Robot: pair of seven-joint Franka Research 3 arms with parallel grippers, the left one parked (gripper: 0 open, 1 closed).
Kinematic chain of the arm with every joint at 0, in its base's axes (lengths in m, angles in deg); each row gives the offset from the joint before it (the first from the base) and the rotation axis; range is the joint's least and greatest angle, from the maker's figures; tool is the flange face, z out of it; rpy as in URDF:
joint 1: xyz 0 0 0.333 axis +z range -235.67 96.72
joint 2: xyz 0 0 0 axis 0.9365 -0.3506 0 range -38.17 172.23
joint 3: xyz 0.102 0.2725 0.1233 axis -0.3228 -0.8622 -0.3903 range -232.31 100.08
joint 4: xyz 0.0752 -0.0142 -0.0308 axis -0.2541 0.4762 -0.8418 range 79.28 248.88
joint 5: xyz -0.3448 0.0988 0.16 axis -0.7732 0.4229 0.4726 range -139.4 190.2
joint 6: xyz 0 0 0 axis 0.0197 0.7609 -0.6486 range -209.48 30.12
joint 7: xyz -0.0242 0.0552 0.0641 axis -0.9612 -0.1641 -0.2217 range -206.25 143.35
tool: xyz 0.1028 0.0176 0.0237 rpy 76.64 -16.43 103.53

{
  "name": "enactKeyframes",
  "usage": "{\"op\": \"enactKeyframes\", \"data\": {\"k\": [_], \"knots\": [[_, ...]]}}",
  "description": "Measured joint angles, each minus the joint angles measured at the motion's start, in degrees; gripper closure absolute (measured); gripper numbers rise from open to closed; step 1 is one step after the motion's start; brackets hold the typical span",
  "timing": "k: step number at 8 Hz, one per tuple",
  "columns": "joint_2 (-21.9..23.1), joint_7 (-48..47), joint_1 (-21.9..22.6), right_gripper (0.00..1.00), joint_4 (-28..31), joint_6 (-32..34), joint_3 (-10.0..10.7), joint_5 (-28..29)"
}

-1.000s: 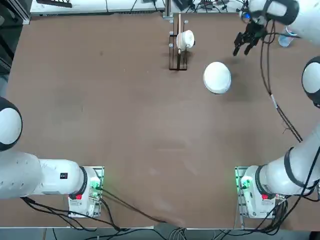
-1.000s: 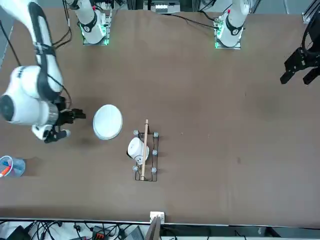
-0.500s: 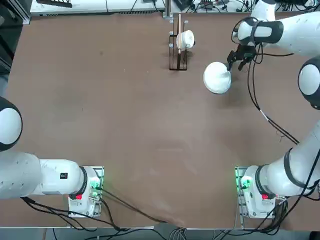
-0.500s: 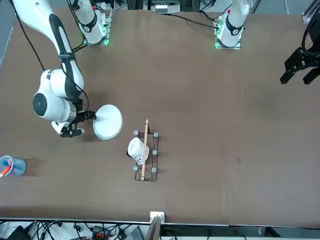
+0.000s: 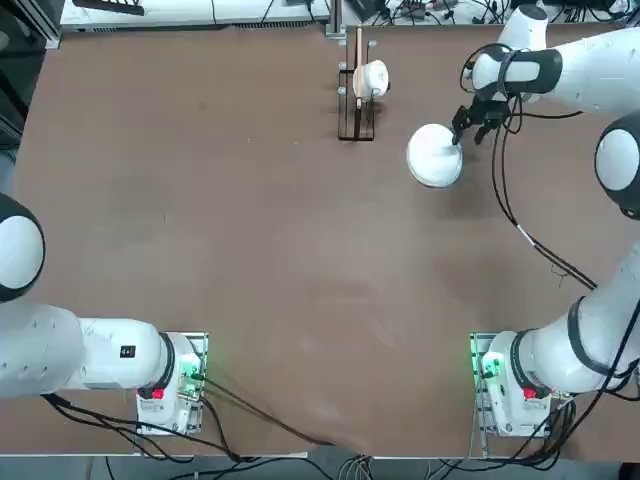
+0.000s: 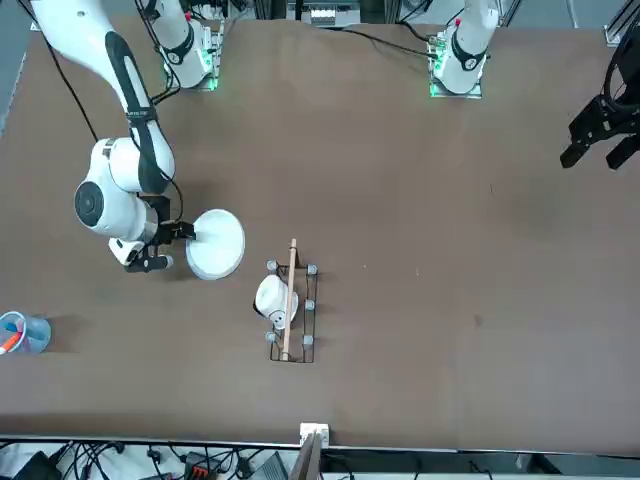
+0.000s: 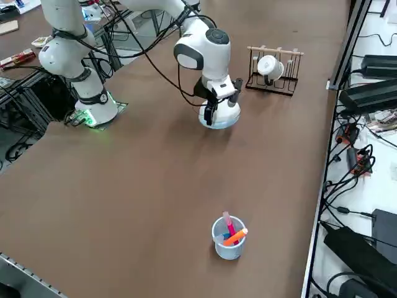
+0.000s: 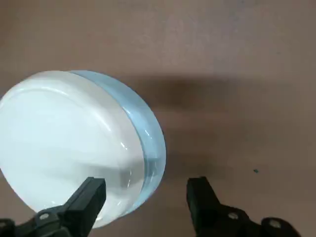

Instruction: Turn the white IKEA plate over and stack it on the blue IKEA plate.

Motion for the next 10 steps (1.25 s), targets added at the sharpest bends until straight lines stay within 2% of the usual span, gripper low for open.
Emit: {"op": "enactKeyframes", "data": {"k": [7,10], "knots": [[-2.9,-0.2,-0.1,0.0,0.2,-3.0,0.5,0.0],[-3.0,1.9,-2.3,0.0,0.2,-3.3,1.3,-0.9]]}}
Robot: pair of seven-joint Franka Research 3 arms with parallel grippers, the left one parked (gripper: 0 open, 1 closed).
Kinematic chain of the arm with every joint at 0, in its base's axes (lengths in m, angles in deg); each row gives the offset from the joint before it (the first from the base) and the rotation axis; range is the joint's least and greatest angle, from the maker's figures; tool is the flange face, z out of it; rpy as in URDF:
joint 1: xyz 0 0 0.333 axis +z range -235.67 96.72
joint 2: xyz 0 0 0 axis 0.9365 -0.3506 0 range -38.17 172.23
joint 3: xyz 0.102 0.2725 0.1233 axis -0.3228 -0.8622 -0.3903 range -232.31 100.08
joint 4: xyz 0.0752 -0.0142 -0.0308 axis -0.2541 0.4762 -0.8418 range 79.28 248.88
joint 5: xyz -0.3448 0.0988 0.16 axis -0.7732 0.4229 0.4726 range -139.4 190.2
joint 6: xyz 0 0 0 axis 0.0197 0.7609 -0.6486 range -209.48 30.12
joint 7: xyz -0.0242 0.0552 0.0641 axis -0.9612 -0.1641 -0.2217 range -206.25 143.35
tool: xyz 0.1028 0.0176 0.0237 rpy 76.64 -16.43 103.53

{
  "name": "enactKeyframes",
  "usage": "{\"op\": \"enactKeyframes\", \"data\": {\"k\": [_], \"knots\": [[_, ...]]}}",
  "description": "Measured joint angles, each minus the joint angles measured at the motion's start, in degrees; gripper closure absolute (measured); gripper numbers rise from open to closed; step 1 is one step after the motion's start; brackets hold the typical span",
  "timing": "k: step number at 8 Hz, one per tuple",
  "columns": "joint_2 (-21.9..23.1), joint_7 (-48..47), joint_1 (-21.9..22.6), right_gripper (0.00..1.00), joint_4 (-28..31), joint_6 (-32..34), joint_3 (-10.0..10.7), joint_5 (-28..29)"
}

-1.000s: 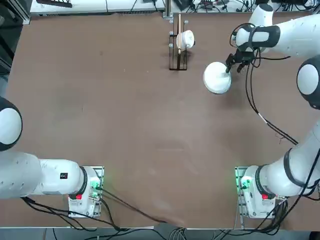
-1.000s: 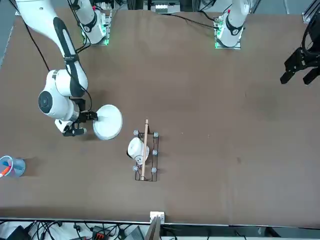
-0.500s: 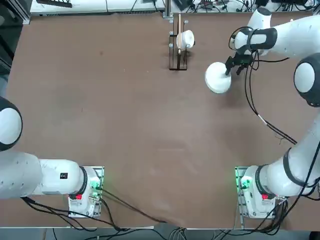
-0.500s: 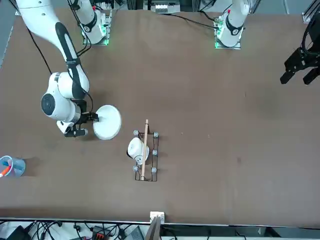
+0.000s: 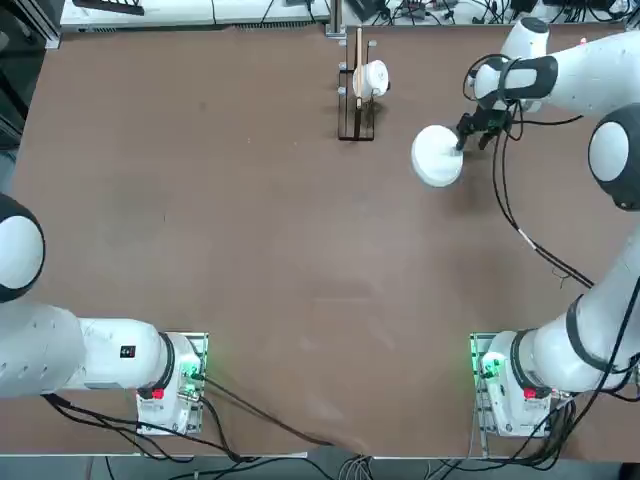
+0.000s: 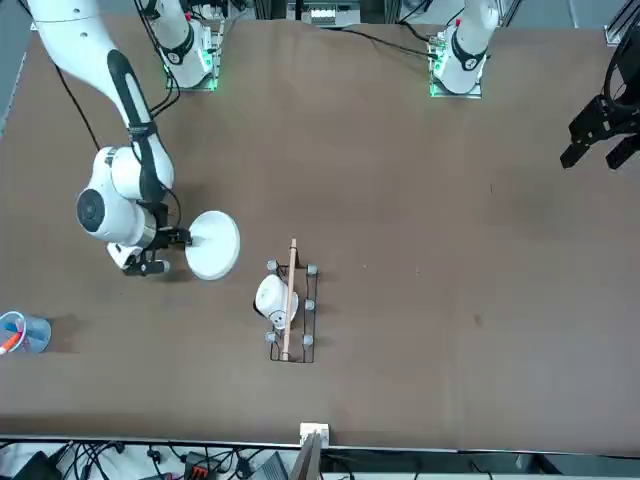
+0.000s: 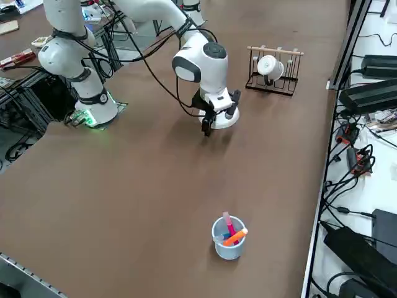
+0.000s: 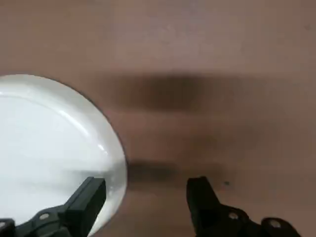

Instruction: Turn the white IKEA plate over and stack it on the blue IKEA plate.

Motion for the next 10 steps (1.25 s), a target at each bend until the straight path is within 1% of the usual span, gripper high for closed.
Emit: {"op": "enactKeyframes", "data": {"k": [1,2,4,6,8,9,10], "knots": [[0.1,0.4,-0.7,0.0,-0.4,0.3,0.0,-0.1],[0.6,0.5,-0.7,0.0,-1.7,2.1,0.0,-0.2],[3.6,0.5,-0.5,0.0,-7.1,10.5,-0.1,-0.2],[8.0,0.5,-0.6,0.0,-14.3,20.4,0.0,-0.2],[11.4,0.5,-0.6,0.0,-19.7,27.4,0.5,-0.7],[13.4,0.5,-0.7,0.0,-21.7,30.3,0.7,-2.8],[15.4,-0.1,-0.7,0.0,-24.1,36.0,0.8,-4.7]]}}
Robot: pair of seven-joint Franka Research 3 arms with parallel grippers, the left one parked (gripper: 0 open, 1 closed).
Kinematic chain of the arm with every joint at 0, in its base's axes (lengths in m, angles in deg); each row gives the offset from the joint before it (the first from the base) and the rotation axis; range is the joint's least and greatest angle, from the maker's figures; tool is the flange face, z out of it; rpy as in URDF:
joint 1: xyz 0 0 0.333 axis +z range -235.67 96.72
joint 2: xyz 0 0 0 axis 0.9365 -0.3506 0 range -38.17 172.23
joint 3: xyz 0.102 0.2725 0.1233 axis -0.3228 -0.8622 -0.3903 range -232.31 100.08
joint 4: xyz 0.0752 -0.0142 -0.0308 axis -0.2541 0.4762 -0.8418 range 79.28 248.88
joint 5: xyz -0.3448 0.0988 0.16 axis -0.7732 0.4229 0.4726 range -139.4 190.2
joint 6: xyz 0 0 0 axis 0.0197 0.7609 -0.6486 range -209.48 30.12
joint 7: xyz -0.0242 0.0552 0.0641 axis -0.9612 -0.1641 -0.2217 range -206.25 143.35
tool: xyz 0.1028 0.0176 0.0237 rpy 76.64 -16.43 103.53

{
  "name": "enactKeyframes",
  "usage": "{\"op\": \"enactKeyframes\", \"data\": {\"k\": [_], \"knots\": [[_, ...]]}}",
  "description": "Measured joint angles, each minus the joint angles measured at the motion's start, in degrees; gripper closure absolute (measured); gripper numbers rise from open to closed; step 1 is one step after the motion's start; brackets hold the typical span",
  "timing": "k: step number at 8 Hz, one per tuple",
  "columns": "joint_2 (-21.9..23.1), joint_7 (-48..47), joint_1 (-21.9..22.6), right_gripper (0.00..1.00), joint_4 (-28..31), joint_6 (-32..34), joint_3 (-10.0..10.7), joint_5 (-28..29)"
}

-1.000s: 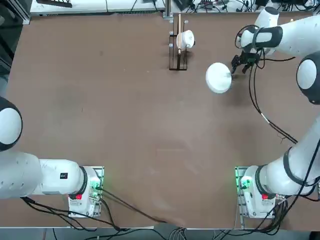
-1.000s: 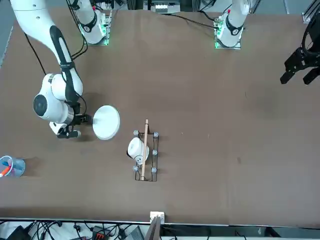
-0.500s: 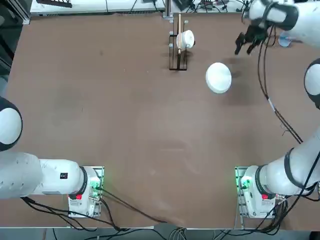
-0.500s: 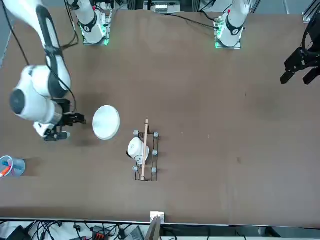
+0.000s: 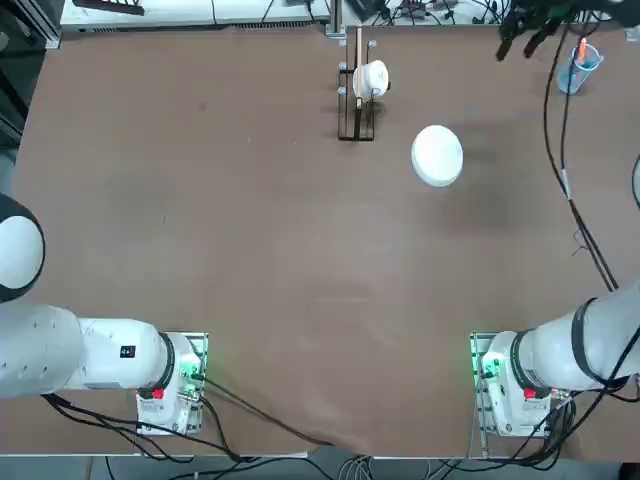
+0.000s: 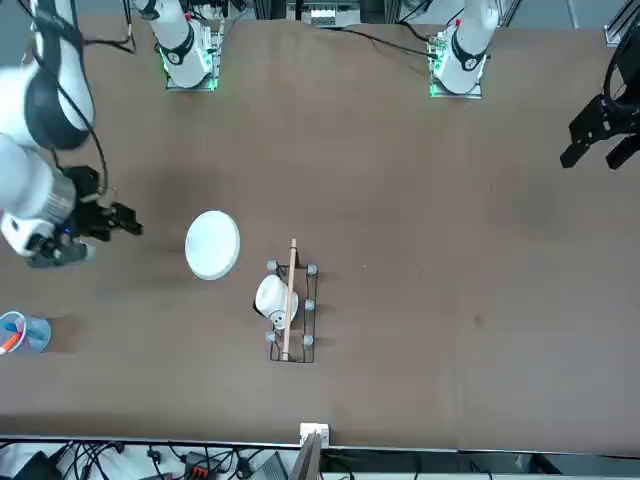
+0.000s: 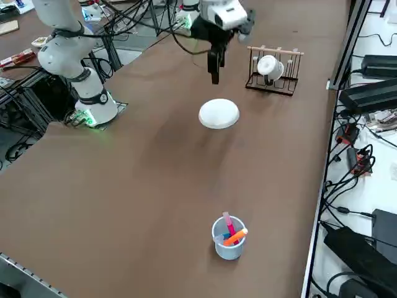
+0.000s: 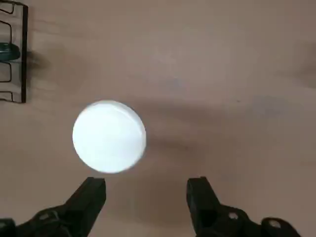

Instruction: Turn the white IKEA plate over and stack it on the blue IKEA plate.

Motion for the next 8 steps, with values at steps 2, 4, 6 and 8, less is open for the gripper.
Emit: {"op": "enactKeyframes", "data": {"k": [2,4,6,8], "knots": [[2.3,-4.1,0.0,0.0,-9.4,14.6,0.0,-1.2],[2.9,-5.4,-0.1,0.0,-15.7,22.0,0.3,-1.3],[2.5,-5.5,-0.7,0.0,-17.4,24.4,0.5,-1.3],[2.0,-5.5,-0.8,0.0,-18.2,24.7,0.5,-1.3]]}}
